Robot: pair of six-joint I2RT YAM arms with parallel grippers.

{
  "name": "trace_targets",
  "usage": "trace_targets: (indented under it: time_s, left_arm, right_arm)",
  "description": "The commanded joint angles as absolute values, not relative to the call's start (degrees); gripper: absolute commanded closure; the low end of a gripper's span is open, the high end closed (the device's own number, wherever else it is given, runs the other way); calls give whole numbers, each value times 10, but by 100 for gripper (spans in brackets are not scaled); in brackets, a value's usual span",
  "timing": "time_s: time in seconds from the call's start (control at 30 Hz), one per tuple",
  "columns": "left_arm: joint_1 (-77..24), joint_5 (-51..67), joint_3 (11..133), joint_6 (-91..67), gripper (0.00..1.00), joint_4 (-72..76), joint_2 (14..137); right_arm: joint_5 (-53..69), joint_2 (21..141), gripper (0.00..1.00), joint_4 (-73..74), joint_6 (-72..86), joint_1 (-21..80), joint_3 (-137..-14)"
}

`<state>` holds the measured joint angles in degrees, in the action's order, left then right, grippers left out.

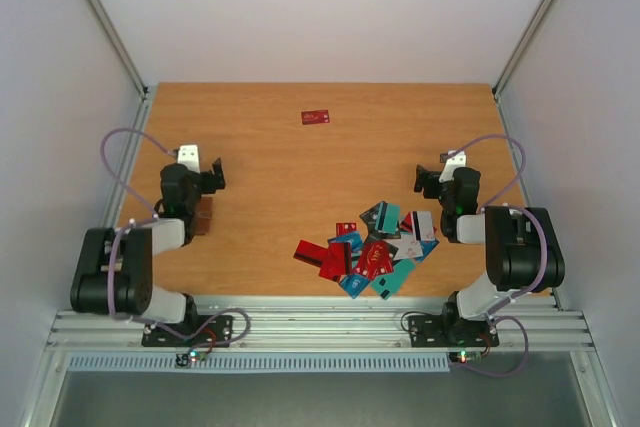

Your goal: Put the credit cards into the card holder

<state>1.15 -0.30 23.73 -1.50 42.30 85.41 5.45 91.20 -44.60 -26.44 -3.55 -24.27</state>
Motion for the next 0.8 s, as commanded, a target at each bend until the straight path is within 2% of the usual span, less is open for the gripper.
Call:
trace_targets:
  time_s: [0.0,0.13,0.2,0.33,0.43,0.53,0.6,0.67,0.77]
  left_arm:
    - [12,-32,293,-28,1,256,733]
    - [12,-28,356,-59,1,21,627]
    - [12,-18,387,-69,1,-75,587]
    - [13,-17,461,-92,1,-226,544]
    - [12,-26,530,-120,1,-351,551]
    - [12,-22,589,-164,0,-461,582]
    - [13,-23,622,-172,1,-527,612]
    - [15,-26,643,-175,0,-590,634]
    - [20,-7,641,-173,1,-621,652]
  right_arm:
    - [51,910,1,-469,-261,-34,-245]
    - [45,878,2,-468,-260,-32,-232]
    - [25,837,1,-411,-255,-32,-243]
    - [25,723,1,-234,-250,-32,-311]
    - [20,673,2,-60,-214,-31,-412]
    - [-41,698,1,147,-70,-31,-549]
    - [-25,747,1,290,-30,-39,-628]
    - [23,801,2,377,-37,-45,-703]
    - [65,828,2,419,-19,-44,-721]
